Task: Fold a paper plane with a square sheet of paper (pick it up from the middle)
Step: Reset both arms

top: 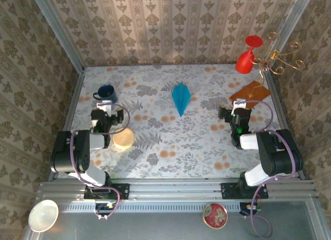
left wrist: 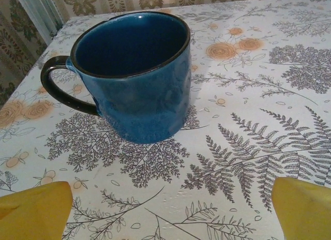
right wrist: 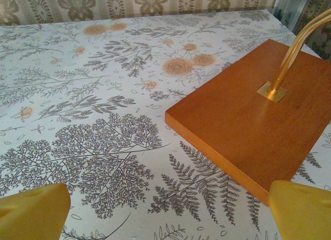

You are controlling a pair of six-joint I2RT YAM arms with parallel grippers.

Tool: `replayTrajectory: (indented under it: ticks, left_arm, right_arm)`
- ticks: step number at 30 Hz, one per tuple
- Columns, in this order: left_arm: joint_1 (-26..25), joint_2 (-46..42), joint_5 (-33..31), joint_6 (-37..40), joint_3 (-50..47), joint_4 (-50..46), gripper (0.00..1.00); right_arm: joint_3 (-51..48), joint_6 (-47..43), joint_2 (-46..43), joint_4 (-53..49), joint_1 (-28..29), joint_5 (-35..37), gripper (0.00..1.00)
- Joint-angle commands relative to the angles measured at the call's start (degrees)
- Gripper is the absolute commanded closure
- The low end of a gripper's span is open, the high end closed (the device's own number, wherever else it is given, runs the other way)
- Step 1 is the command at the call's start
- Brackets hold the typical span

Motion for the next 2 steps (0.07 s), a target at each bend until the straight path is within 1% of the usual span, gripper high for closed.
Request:
replayTrajectory:
  ticks: [1, 2]
  left_arm:
    - [0.3, -0.1, 0.6, 0.7, 1.2, 0.2, 0.0]
    - [0.3, -0.1, 0.6, 0.7, 1.2, 0.3, 0.0]
  right_arm:
    - [0.7, -0.8, 0.3, 1.8, -0.2, -0.5, 0.0]
    - [0.3, -0.8, 0.2, 2.5, -0.2, -1.0, 0.0]
